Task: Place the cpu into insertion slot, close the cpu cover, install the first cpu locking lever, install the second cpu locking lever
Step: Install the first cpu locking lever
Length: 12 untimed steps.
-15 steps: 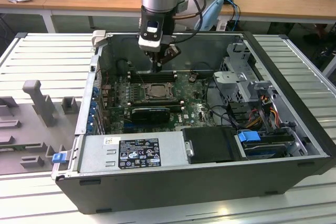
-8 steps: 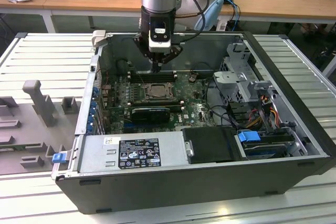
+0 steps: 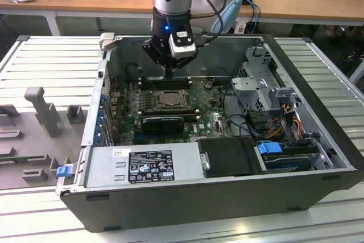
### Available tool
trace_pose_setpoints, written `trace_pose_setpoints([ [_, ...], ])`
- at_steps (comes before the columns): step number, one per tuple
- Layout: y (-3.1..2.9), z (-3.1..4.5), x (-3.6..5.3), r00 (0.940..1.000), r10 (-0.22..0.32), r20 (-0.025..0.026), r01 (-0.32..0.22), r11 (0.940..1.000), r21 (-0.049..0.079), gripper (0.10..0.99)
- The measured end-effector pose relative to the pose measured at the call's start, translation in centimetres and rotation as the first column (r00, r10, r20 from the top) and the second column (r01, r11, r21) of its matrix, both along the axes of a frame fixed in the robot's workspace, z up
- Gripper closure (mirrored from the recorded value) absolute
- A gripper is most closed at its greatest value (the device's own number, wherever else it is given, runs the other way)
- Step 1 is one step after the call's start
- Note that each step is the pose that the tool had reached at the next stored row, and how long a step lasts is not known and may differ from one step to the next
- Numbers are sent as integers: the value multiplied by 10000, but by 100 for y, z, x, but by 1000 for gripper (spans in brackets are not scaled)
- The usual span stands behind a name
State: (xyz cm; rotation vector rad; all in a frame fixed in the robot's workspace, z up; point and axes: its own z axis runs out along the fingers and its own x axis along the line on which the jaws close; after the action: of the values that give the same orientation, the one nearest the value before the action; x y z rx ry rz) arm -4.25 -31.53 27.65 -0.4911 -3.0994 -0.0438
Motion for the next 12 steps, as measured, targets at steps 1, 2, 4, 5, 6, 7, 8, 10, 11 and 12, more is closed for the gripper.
trace_pose_setpoints([
  [1, 0, -3, 0, 9998, 196, -1, -196, 9998, -1, 980],
  [2, 0, -7, 0, 9992, 403, 0, -403, 9992, -1, 980],
  [4, 0, -15, 0, 9964, 844, 0, -844, 9964, -2, 980],
  [5, 0, -24, 0, 9923, 1239, 0, -1239, 9923, -1, 980],
  [6, 0, -35, 0, 9858, 1681, 0, -1681, 9858, -2, 980],
  [7, 0, -39, 0, 9824, 1869, 0, -1869, 9824, -1, 980],
  [8, 0, -45, -1, 9790, 2038, -1, -2038, 9790, -2, 980],
  [10, -1, -52, -36, 9767, 2145, -2, -2145, 9767, -3, 980],
  [11, -1, -55, -87, 9767, 2148, -2, -2148, 9767, -3, 980],
  [12, 0, -58, -130, 9766, 2149, -1, -2149, 9766, -2, 980],
])
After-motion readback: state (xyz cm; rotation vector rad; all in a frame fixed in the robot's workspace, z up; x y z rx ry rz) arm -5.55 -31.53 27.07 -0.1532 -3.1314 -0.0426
